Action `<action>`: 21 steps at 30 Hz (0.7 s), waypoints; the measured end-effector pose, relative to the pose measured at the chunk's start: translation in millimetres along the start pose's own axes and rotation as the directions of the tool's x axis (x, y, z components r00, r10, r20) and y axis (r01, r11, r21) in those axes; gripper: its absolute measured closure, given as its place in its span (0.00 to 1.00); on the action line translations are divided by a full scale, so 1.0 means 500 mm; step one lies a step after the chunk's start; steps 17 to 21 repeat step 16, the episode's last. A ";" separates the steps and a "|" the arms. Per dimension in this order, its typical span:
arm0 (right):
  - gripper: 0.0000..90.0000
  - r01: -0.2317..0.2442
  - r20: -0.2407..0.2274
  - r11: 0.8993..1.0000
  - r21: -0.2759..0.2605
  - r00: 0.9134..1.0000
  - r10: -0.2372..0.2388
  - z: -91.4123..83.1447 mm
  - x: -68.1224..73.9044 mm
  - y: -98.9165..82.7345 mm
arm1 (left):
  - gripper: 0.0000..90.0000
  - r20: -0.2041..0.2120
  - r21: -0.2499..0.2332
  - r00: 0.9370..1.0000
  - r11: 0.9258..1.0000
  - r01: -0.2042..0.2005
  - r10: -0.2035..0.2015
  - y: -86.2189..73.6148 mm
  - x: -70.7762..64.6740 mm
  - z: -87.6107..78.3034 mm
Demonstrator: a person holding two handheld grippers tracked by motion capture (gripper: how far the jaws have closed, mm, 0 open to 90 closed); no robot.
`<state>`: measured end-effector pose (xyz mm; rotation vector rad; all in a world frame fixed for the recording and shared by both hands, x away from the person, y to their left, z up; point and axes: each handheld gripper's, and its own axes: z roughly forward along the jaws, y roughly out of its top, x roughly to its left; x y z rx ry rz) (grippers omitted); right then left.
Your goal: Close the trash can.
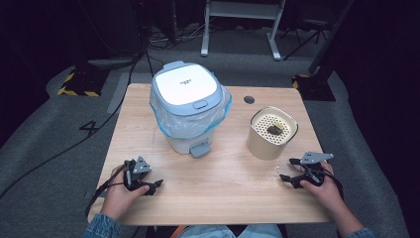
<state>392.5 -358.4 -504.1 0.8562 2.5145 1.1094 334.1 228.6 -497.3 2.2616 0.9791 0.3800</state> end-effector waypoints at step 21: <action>0.18 0.000 0.000 1.000 0.000 1.000 0.000 0.000 0.000 0.000 | 0.15 0.035 -0.046 0.999 0.999 0.012 -0.011 -0.010 0.016 0.011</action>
